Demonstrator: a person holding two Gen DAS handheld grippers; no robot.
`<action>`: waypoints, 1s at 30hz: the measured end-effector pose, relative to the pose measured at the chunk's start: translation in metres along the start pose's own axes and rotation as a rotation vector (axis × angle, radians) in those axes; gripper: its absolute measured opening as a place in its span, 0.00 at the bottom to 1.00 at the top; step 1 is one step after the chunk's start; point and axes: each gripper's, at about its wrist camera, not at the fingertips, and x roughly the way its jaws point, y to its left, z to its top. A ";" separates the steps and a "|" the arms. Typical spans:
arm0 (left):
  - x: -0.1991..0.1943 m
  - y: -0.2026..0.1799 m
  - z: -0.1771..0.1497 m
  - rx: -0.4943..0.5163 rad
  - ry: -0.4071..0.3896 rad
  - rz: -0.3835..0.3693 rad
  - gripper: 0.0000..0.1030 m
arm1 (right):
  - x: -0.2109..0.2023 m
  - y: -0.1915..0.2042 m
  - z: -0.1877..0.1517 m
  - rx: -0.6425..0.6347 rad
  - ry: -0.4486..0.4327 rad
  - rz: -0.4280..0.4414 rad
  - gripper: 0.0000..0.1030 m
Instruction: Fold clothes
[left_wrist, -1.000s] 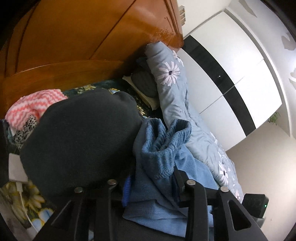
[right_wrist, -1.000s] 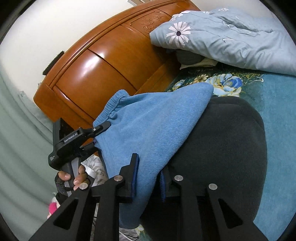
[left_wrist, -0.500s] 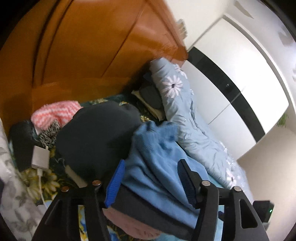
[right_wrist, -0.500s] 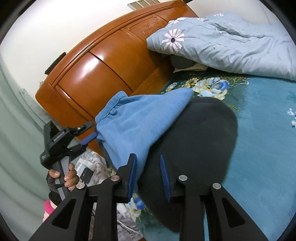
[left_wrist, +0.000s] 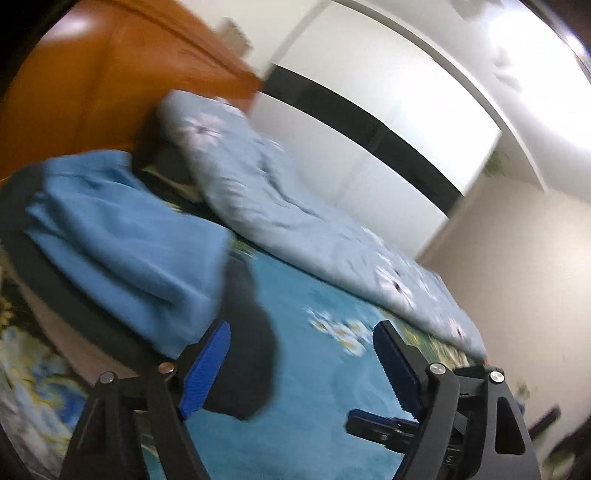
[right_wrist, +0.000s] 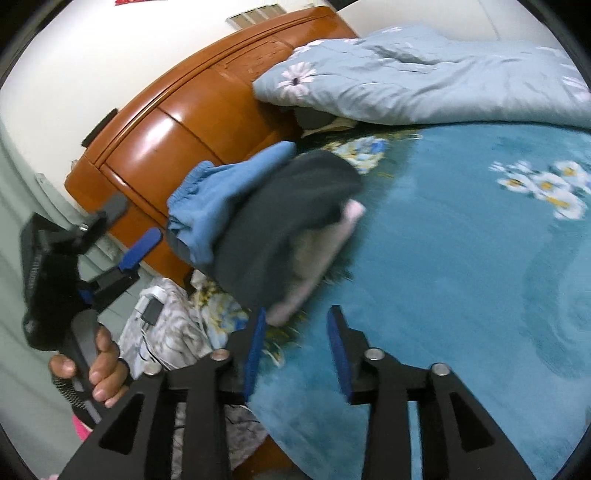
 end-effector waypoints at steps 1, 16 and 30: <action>0.009 -0.013 -0.006 0.016 0.025 -0.016 0.82 | -0.009 -0.009 -0.007 0.012 -0.005 -0.010 0.38; 0.134 -0.131 -0.151 0.040 0.315 0.028 0.82 | -0.133 -0.153 -0.113 0.170 -0.186 -0.302 0.49; 0.207 -0.161 -0.235 0.254 0.335 0.202 0.82 | -0.149 -0.214 -0.145 0.145 -0.229 -0.574 0.51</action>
